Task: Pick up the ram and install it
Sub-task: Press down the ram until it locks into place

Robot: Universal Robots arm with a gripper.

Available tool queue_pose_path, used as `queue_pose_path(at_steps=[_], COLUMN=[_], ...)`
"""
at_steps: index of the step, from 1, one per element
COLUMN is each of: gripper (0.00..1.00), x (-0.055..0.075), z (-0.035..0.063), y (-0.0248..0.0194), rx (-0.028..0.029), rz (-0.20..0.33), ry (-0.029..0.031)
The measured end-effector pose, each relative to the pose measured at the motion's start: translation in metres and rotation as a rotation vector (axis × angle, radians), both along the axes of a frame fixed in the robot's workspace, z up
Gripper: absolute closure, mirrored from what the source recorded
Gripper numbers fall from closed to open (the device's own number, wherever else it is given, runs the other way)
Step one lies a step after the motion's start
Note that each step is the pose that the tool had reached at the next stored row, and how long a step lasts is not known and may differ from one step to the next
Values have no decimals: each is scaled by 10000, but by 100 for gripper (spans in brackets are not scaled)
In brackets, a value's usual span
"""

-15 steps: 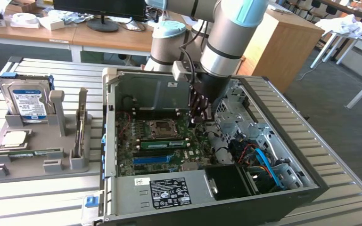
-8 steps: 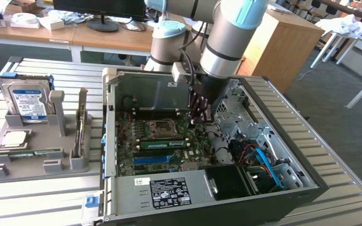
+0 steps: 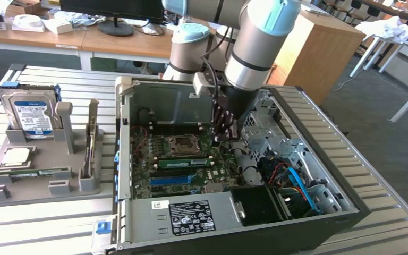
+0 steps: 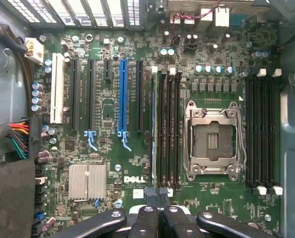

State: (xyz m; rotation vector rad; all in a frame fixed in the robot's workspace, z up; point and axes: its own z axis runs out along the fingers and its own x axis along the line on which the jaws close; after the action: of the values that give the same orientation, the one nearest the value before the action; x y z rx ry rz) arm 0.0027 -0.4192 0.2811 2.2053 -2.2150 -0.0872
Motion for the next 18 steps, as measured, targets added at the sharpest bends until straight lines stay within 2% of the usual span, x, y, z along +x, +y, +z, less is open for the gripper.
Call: queue_pose_path(at_steps=[18], gripper=[90], x=[0], z=[-118], y=[0], rx=[0], rz=[-1], ry=[0])
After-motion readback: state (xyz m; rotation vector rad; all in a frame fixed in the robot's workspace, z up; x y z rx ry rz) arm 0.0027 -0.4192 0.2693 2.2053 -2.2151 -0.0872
